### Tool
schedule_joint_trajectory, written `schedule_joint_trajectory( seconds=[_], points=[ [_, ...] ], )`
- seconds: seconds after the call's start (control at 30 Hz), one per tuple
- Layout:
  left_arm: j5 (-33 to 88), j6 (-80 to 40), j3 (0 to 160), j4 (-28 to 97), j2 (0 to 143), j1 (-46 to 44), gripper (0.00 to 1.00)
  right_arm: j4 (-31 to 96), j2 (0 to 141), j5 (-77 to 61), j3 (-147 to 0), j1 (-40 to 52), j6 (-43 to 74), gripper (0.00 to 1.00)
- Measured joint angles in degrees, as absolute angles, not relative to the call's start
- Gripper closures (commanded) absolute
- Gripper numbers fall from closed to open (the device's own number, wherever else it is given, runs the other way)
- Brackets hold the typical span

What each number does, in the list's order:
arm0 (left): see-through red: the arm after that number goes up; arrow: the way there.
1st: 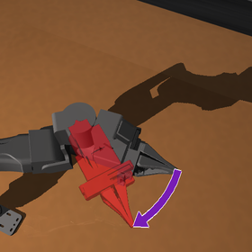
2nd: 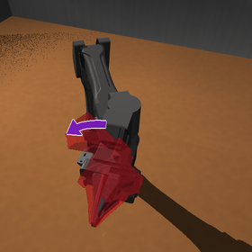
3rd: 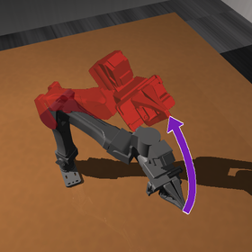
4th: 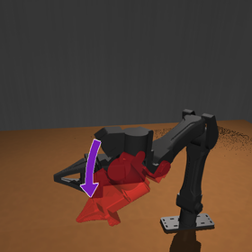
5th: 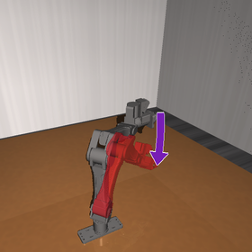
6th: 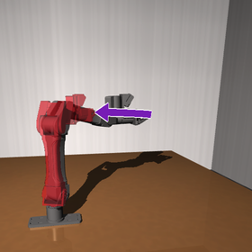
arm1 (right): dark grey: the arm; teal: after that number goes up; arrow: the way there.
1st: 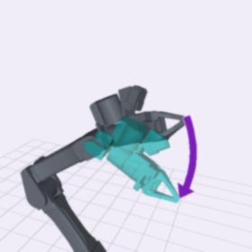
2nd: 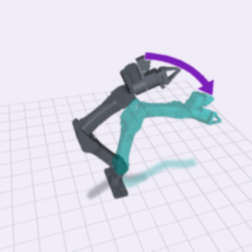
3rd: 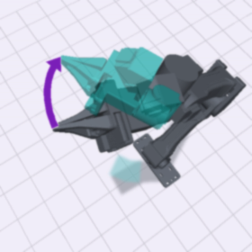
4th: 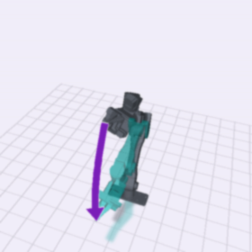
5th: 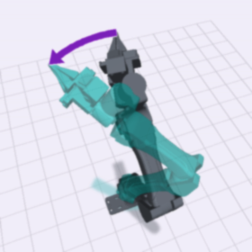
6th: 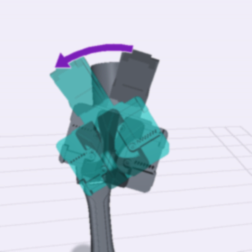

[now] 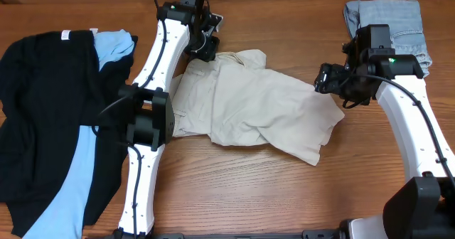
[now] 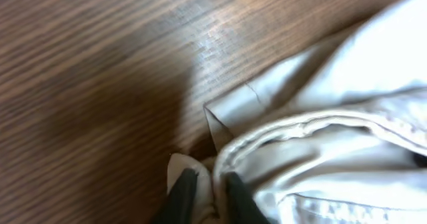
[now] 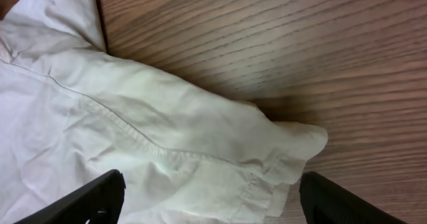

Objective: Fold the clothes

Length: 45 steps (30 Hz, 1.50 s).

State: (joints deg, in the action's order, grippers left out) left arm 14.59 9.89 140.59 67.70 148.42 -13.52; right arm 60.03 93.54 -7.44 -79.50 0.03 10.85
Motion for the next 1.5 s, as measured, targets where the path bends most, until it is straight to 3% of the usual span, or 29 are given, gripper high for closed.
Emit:
schedule_joint_trajectory(
  seconds=[0.2,0.6,0.8,1.03,1.37,1.5],
  points=[
    [14.35,9.32,144.18,72.99,148.42,-13.34,0.96,60.1,93.56,-7.51,-79.5,0.03,10.85,0.12],
    [12.6,2.72,172.99,91.59,147.55,-12.71,0.96,55.59,93.62,-10.72,-71.5,0.03,12.25,0.12],
    [11.84,2.2,173.73,94.5,147.41,-12.75,0.96,44.8,93.67,-12.69,-61.65,0.03,13.61,0.13],
    [11.75,1.83,173.73,94.76,147.41,-12.75,0.96,28.34,93.71,-12.58,-52.21,0.03,15.57,0.23],
    [11.75,1.83,173.73,94.96,147.41,-12.75,0.96,19.75,94.61,-6.72,-48.6,0.03,17.78,0.24],
    [11.68,1.8,173.73,95.04,147.39,-12.75,0.96,16.86,96.47,-6.7,-48.56,0.03,17.98,0.29]
  ],
)
